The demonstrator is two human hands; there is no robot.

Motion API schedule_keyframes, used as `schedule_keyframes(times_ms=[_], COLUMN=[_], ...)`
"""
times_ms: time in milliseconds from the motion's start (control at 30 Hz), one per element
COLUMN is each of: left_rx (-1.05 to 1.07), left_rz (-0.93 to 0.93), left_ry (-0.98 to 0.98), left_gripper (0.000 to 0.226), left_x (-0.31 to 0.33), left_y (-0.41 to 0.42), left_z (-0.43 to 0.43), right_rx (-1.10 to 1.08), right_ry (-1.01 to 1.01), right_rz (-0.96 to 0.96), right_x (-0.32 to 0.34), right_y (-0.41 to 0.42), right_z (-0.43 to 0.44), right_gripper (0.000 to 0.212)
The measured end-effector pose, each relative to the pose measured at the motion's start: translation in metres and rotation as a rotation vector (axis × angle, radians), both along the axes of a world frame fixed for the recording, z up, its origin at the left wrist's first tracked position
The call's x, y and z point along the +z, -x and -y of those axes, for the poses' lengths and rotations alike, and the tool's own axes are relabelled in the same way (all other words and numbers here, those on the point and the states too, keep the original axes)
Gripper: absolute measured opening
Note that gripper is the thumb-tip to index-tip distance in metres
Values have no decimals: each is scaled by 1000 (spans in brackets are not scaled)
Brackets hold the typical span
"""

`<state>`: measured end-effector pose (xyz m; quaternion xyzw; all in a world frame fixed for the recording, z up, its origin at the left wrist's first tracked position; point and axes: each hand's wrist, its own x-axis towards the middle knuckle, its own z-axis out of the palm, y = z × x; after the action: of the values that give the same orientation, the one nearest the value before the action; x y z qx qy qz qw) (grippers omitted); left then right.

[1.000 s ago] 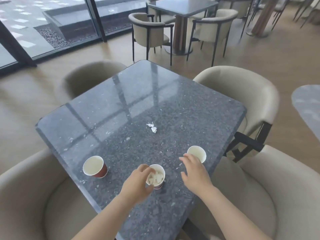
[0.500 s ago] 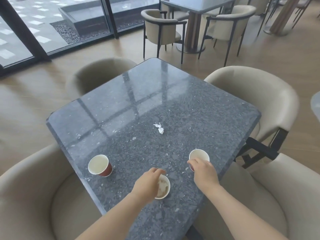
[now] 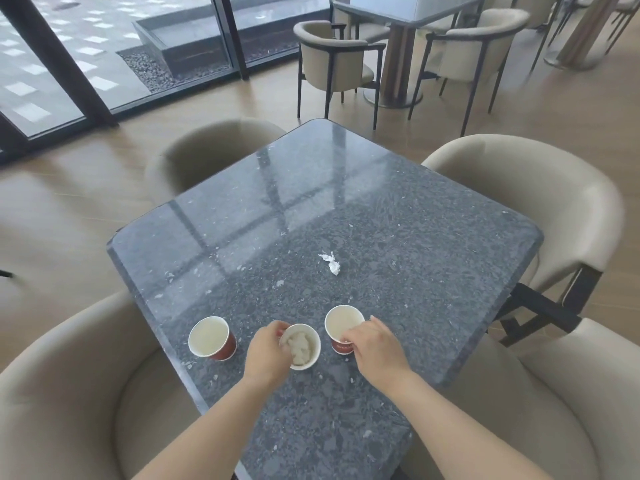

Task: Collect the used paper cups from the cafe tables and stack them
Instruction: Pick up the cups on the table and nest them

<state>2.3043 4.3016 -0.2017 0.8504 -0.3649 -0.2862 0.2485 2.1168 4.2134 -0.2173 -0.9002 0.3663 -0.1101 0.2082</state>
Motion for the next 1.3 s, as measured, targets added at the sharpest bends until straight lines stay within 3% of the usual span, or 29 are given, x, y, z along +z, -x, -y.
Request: schedule_keyframes(times_ms=[133, 267, 533, 767, 933, 1300], left_rx=[24, -138, -367, -539, -501, -438], left_rz=[-76, 39, 170, 219, 232, 234], left_ry=[-42, -81, 12, -138, -111, -45], left_gripper=[35, 48, 54, 79, 66, 76], left_x=[-3, -3, 6, -1, -5, -8], left_y=[-4, -7, 1, -2, -11, -35], left_z=[-7, -10, 10, 8, 16, 58], right_rx=[19, 51, 41, 11, 10, -34], right_ry=[-33, -77, -83, -93, -119, -115], right_rz=[-46, -36, -54, -83, -19, 187], right_x=[1, 5, 12, 9, 4, 3], right_y=[-10, -13, -10, -15, -29, -40], right_z=[1, 2, 3, 6, 9, 35], right_gripper=[32, 31, 20, 21, 23, 17])
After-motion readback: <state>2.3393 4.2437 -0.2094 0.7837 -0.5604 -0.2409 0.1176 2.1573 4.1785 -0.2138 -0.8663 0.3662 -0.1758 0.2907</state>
